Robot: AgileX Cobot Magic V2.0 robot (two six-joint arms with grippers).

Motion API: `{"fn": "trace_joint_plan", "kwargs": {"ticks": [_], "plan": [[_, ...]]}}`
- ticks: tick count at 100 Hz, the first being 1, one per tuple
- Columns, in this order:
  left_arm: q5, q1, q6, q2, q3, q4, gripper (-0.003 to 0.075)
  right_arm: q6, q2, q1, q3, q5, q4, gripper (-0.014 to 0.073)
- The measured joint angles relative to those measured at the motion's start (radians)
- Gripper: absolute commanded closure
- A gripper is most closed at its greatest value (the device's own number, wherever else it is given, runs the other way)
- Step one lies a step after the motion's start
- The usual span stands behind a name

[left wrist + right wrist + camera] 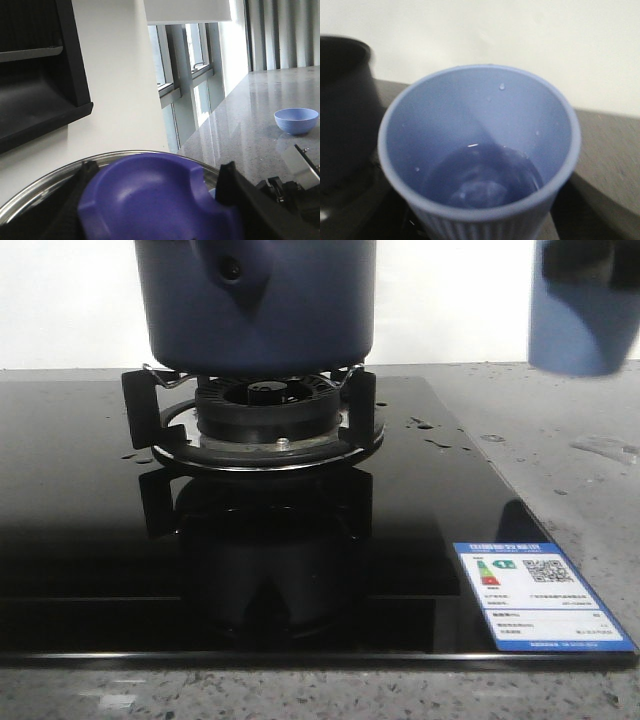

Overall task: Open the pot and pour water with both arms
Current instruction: 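Carry the cup with the right gripper over the open saucepan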

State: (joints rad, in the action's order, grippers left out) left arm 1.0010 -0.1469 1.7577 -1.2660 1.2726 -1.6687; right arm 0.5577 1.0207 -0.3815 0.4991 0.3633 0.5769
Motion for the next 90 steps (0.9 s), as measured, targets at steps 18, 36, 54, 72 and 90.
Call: {"fn": "trace_joint_plan", "kwargs": {"ticks": [18, 36, 54, 72, 90], "plan": [[0.000, 0.000, 0.000, 0.000, 0.000, 0.000, 0.0449, 0.000, 0.003, -0.002, 0.182, -0.205, -0.082, 0.0356], [0.000, 0.000, -0.001, 0.000, 0.000, 0.000, 0.0449, -0.002, 0.060, -0.002, 0.369, -0.401, -0.131, 0.0356], [-0.027, 0.000, -0.007, 0.008, 0.000, -0.008, 0.0449, -0.002, 0.144, -0.002, 0.561, -0.575, -0.181, 0.0356], [-0.050, 0.021, -0.007, 0.029, 0.000, -0.013, 0.0449, 0.000, 0.241, -0.006, 0.723, -0.720, -0.258, 0.0356], [-0.051, 0.046, -0.007, 0.046, 0.000, -0.021, 0.0449, 0.072, 0.320, -0.035, 0.838, -0.799, -0.326, 0.0356]]}}
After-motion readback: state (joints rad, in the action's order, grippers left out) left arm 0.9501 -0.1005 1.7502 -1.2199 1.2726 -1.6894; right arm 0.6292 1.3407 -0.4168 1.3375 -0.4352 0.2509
